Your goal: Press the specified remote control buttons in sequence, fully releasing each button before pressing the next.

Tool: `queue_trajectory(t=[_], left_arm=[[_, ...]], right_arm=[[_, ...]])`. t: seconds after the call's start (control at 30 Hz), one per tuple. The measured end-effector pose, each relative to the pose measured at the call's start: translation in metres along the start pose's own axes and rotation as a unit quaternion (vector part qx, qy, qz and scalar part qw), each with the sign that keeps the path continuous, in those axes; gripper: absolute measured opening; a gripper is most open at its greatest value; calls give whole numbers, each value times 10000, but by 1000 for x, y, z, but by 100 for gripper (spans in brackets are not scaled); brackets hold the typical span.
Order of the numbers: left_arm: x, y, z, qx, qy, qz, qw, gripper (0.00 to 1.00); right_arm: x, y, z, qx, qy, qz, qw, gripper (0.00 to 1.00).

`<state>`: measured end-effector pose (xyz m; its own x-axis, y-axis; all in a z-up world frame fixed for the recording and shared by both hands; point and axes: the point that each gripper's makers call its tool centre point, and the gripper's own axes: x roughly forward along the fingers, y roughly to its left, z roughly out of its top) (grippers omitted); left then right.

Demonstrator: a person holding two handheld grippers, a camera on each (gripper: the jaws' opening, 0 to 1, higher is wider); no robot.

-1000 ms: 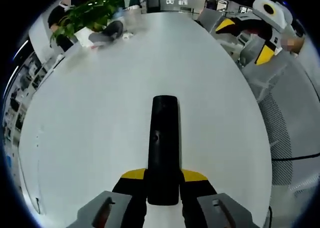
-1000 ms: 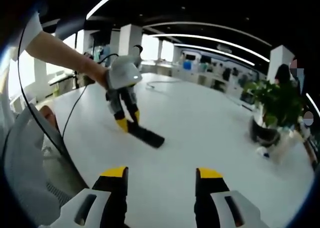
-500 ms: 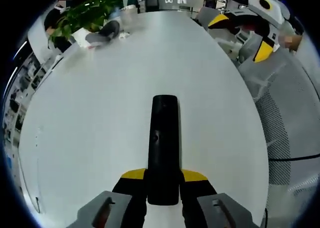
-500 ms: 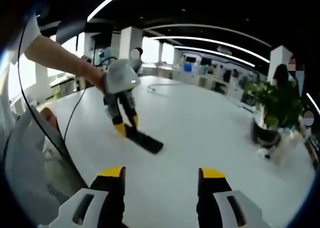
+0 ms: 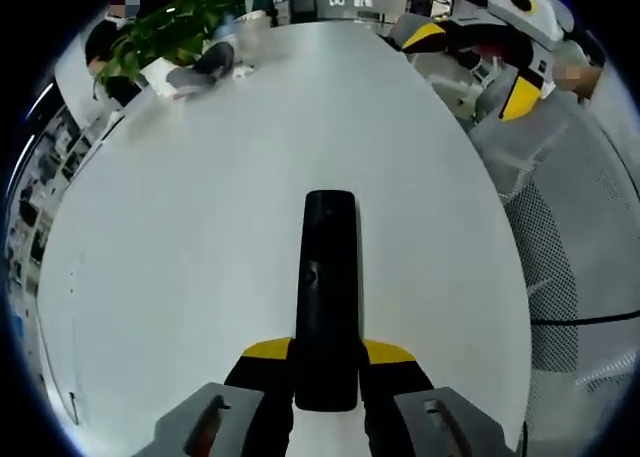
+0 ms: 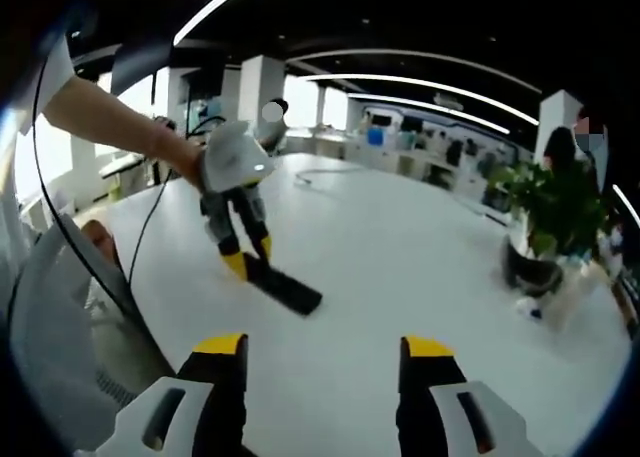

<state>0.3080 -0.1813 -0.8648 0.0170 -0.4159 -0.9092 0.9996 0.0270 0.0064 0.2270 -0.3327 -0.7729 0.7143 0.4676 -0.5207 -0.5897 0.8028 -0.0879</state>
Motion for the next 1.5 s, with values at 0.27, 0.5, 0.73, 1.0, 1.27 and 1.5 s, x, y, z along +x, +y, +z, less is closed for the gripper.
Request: queue_trajectory(t=[0.27, 0.5, 0.73, 1.0, 1.27, 1.5], left_arm=[[0, -6, 0, -16, -18, 5, 10000, 24], [0, -10, 0, -1, 6, -3, 10000, 24], [0, -16, 0, -24, -23, -6, 10000, 24], [0, -21, 0, -9, 3, -2, 10000, 24], [0, -26, 0, 25, 77, -5, 10000, 24], [0, -30, 0, 75, 120, -27, 9999, 24]], right_arm=[[0, 1, 1, 8, -33, 14, 10000, 61], [1, 3, 3, 19, -76, 66, 9999, 66], [2, 5, 6, 4, -153, 108, 9998, 71], [2, 7, 10, 82, -255, 153, 9995, 78], [3, 9, 13, 215, -345, 235, 9989, 90], [3, 9, 16, 287, -429, 237, 9984, 96]])
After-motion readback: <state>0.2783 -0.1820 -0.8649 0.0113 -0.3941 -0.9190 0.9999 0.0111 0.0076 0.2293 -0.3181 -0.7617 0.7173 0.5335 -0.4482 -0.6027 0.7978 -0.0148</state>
